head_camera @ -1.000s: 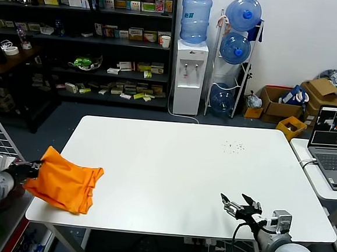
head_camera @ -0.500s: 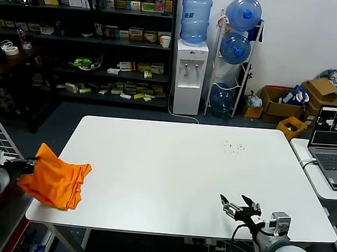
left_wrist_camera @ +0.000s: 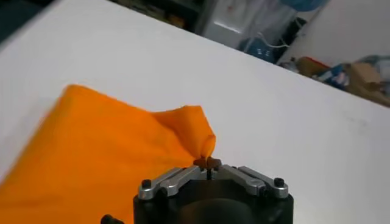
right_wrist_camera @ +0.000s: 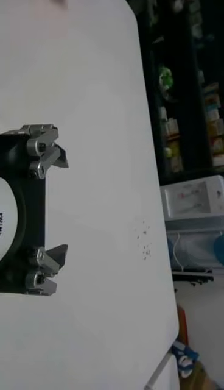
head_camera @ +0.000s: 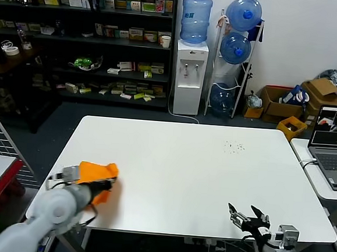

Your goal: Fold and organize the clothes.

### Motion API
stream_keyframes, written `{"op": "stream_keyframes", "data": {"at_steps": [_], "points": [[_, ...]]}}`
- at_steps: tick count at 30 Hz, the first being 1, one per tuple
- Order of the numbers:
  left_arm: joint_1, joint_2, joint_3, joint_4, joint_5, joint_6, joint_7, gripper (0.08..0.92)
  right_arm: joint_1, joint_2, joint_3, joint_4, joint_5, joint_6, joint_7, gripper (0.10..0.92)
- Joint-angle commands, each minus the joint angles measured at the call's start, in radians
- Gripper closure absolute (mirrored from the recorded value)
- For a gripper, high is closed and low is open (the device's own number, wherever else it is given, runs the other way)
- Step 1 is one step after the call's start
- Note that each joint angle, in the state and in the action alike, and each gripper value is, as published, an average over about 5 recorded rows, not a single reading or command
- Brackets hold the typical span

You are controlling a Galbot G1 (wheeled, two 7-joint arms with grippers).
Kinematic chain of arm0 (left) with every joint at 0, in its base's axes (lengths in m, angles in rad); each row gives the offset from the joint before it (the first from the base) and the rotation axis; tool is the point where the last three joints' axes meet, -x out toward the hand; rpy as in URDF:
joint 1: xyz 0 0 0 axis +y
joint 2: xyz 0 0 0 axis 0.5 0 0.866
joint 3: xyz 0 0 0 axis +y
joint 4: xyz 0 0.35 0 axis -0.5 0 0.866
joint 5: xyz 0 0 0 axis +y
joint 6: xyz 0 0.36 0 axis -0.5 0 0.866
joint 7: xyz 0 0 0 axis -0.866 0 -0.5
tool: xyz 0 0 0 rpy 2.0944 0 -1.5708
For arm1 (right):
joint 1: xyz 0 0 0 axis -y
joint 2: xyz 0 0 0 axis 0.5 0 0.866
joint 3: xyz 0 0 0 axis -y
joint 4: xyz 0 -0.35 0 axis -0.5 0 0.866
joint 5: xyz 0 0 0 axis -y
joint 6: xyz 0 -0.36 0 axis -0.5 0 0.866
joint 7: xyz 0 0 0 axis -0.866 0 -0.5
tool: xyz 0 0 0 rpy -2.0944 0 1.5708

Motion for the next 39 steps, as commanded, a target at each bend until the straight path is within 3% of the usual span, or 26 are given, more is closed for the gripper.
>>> {"op": "stream_keyframes", "data": {"at_steps": [1,18,24,27,32,35,39], "points": [[-0.432,-0.431,0.416,0.255,-0.021,0.002,-0.109,0.907,-0.064,0.049,0.045,0.025,-0.023,-0.003,0.005,0.203],[-0.441,-0.556,0.434,0.349,0.069,-0.001,-0.113,0.907,-0.051,0.023,0.047,0.017,-0.004,-0.005,0.004,0.203],[-0.422,-0.560,0.417,0.355,0.120,0.000,-0.081,0.907,-0.052,0.013,0.059,0.013,-0.008,0.029,-0.037,0.203],[-0.374,-0.541,0.366,0.326,0.183,-0.027,0.022,0.880,-0.045,0.007,0.065,0.002,-0.037,0.106,-0.111,0.203],[-0.197,-0.474,0.167,0.199,0.459,-0.134,0.307,0.744,-0.021,0.008,0.084,-0.035,-0.110,0.262,-0.225,0.203],[-0.013,-0.389,0.042,0.107,0.679,-0.286,0.512,0.658,-0.022,0.022,0.102,-0.065,-0.185,0.367,-0.268,0.203],[0.274,-0.321,-0.165,0.031,0.880,-0.514,0.689,0.545,-0.054,0.058,0.134,-0.090,-0.298,0.503,-0.303,0.203]]}}
